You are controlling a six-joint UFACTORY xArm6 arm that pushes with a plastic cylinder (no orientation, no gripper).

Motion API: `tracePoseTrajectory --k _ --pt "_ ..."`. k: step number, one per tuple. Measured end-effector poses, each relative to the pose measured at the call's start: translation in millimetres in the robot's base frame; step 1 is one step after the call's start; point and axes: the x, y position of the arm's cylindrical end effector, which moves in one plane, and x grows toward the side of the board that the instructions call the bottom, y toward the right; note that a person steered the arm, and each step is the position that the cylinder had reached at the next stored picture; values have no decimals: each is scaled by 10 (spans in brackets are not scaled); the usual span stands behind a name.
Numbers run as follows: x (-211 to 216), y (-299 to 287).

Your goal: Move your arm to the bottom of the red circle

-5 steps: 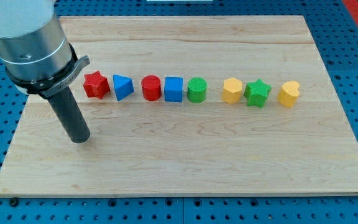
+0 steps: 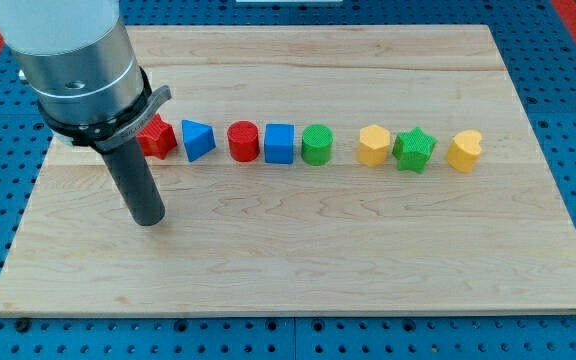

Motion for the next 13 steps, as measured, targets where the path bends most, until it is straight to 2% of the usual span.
tracePoseTrajectory --k 2,7,9,11,13 --pt "285 585" --pt "284 702" --pt "271 1001" --pt "-253 900" --pt "-301 902"
